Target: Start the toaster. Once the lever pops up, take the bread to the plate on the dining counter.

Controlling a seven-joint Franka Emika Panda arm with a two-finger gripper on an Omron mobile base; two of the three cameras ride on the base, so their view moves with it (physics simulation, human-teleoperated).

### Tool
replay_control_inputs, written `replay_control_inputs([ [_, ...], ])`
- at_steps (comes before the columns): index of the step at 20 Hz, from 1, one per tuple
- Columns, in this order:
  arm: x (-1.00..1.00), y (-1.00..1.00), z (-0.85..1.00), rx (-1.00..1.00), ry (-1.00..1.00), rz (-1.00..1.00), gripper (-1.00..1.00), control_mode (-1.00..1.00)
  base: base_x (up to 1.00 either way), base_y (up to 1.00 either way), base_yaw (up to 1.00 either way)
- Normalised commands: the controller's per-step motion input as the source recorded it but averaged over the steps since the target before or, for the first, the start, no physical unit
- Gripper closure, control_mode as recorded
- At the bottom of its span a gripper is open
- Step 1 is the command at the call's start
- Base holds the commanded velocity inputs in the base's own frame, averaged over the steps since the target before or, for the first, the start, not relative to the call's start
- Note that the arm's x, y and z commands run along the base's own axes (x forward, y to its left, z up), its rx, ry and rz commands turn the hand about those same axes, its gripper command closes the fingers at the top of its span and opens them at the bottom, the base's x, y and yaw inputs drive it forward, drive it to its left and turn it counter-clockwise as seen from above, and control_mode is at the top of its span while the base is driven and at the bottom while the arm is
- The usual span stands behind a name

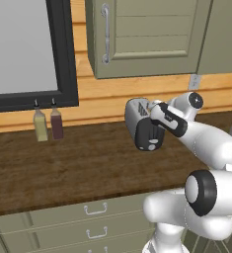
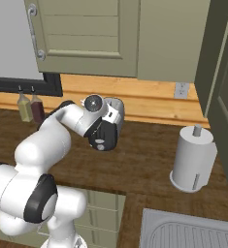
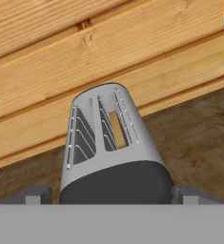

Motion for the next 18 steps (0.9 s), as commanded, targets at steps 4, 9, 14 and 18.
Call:
replay_control_inputs([
  [4, 0.00, 0.00, 0.00, 0.00, 0.00, 0.00, -1.00, -1.00, 0.00, 0.00, 0.00],
  [9, 0.00, 0.00, 0.00, 0.00, 0.00, 0.00, -1.00, -1.00, 0.00, 0.00, 0.00],
  [14, 0.00, 0.00, 0.00, 0.00, 0.00, 0.00, -1.00, -1.00, 0.00, 0.00, 0.00],
  [18, 0.00, 0.00, 0.00, 0.00, 0.00, 0.00, -1.00, -1.00, 0.00, 0.00, 0.00],
])
